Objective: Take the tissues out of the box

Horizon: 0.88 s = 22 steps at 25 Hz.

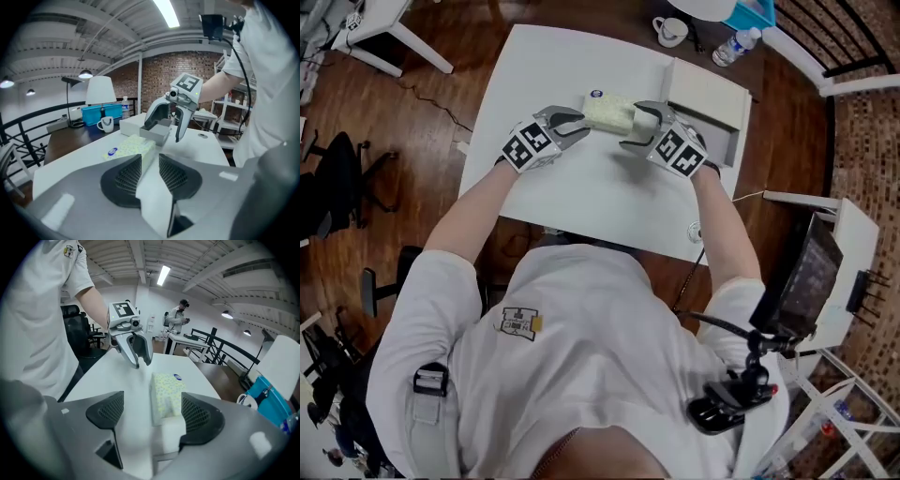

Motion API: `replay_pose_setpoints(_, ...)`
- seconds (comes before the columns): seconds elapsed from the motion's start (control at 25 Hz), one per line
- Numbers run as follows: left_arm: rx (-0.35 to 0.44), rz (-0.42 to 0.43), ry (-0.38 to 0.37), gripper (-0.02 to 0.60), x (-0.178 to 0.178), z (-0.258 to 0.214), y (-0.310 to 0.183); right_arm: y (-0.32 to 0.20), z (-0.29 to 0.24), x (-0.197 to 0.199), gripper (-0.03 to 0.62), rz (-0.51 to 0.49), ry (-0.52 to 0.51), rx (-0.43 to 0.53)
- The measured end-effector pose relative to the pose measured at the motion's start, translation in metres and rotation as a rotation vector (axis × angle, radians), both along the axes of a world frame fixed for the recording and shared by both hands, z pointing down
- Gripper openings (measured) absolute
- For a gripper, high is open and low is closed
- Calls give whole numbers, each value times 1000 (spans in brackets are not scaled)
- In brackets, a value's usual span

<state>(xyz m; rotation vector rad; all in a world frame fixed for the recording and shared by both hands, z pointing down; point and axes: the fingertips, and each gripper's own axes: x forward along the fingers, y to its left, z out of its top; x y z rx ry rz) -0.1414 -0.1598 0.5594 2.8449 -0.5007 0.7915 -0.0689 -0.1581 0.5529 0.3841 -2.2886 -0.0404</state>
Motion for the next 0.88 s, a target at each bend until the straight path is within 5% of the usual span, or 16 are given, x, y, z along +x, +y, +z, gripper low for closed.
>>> replay_pose_setpoints(0.16,62,151,-39,115,20,-5,56,61,10,-14,332,30,-71,-66)
replay_pose_setpoints(0.36,-14,272,-37,115,38,26,159,161,49,-28,270,92,-125,-219)
replay_pose_setpoints(0.6,-136,217,-32,3,34,63,224,217,81,-31,96,195,-159,-317)
replay_pose_setpoints(0.88,-146,193,-92,0,26,79,224,215,93,-22,7,273,-171,-336)
